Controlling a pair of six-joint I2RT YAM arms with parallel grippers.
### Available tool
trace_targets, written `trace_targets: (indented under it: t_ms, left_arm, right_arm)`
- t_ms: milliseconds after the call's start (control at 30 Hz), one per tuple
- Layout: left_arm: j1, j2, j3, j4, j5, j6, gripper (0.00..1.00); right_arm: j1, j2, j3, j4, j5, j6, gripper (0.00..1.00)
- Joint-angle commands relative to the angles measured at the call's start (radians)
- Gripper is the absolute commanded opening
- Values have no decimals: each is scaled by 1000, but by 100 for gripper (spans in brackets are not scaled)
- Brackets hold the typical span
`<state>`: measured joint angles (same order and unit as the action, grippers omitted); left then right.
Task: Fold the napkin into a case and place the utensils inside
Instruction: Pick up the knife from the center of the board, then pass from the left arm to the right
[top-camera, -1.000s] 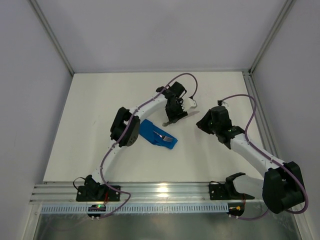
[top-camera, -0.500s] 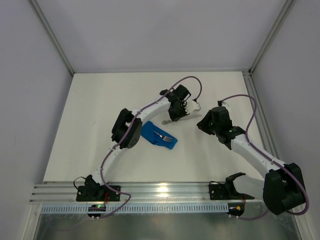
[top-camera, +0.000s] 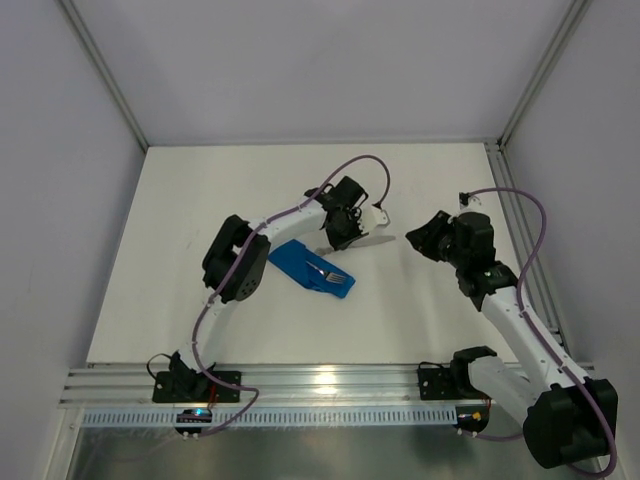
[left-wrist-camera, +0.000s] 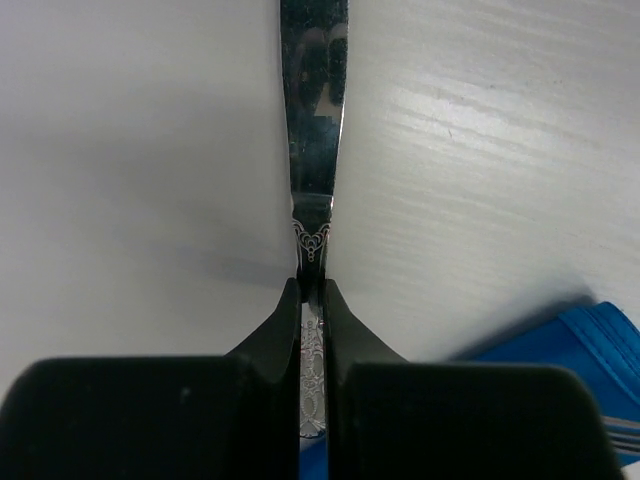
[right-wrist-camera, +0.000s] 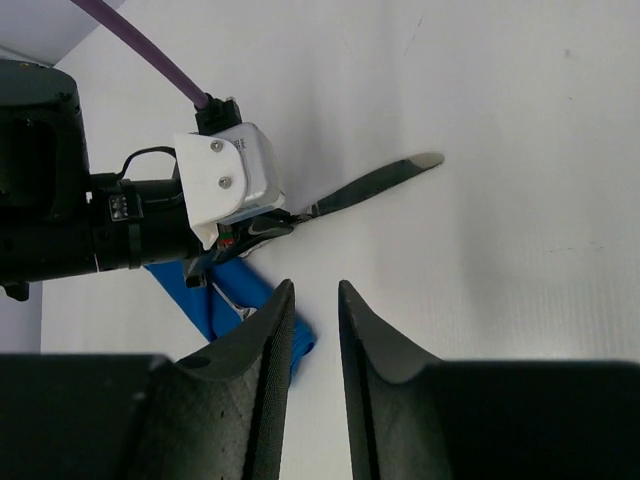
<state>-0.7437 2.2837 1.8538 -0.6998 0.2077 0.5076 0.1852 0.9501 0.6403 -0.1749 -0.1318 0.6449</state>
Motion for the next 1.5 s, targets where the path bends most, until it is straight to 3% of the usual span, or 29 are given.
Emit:
trace_targets:
  t_ms: [0,200,367,433,467,567,600,800,1033,1167,1233,1267,1300,1367,1467]
  left_arm:
    - [12,-128,-44,101,45,-55,0]
    - [14,-153,-71,117,51,-64,0]
    - [23,-178,-87,149,61,-86,0]
    - [23,-191,-87,161,65,-98,0]
    - [23,-197,-87,167,76,-103,0]
    - [23,-222,-84,168,97,-121,0]
    - [23,-228,-84,166,104,-129,0]
    - [23,-277,-91,151,157,-181,0]
    - [23,-323,-119,129,168,-181,0]
    - [24,-339,-117,70,179,-92,0]
    - [24,-352,-113,8,182,-14,0]
    - [27,-366,-116,-10,188,33,0]
    - [30,-371,-117,-29,190,54,0]
    - [33,-383,-119,-90,199,95,0]
    - [35,-420,-131,-179,213,195,0]
  right_arm:
    - [-10,-43,-28,60,-97,-54,28]
    - [-10,-31,-71,126,-147,-73,29]
    - [-9,-21,-157,293,-115,122,32]
    - [9,-11,-197,347,-20,200,34]
    - [41,-5,-206,363,21,219,36]
    - [92,42,-211,434,115,260,56]
    - [99,59,-206,469,118,266,57]
    - [174,162,-179,544,201,329,57]
    - [189,219,-165,646,244,366,50]
    - [189,109,-29,371,198,72,50]
    - [189,23,30,252,60,-165,51]
    - [189,-2,107,89,-16,-241,52]
    - [189,-42,152,10,-43,-380,53]
    - [189,-74,246,-159,-81,-500,55]
    - [188,-126,291,-233,-164,-723,58]
